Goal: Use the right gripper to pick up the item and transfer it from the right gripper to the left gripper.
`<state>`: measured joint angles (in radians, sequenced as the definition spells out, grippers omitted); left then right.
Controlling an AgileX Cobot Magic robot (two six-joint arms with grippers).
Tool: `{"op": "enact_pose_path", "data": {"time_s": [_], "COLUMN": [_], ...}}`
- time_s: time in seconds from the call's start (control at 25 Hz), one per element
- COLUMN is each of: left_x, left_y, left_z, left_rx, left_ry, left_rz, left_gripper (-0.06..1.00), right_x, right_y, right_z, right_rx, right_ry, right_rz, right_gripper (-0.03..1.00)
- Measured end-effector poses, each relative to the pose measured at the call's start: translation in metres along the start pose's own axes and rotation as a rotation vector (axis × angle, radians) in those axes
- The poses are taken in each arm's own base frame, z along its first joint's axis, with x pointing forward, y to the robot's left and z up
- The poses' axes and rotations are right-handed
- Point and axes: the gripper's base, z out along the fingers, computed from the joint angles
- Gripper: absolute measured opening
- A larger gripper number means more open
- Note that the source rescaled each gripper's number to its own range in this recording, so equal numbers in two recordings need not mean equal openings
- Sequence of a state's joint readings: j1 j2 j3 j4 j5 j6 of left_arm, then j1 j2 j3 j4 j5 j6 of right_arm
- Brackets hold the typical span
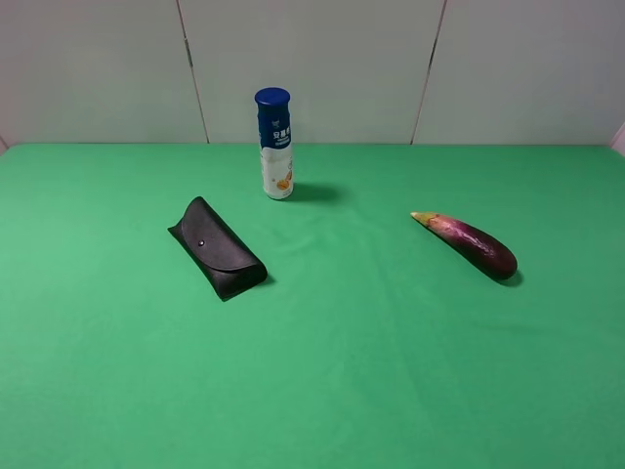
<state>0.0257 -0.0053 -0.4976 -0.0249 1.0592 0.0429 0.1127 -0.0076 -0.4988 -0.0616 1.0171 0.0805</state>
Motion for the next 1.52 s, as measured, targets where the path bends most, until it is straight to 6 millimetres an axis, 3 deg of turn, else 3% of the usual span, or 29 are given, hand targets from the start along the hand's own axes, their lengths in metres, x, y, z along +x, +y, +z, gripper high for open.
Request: {"op": "enact_pose_path", "data": {"time_s": [1.52], "left_x": [0.0], "left_y": [0.0], "left_z": [0.0], "left_rx": [0.0], "left_ry": [0.0], "left_rz": [0.0], "left_gripper": [0.98], "right_x": [0.0], "right_y": [0.0], "right_z": [0.0], "right_rx": [0.0], "right_ry": [0.0], "right_rz": [0.0], "right_gripper": [1.0]}}
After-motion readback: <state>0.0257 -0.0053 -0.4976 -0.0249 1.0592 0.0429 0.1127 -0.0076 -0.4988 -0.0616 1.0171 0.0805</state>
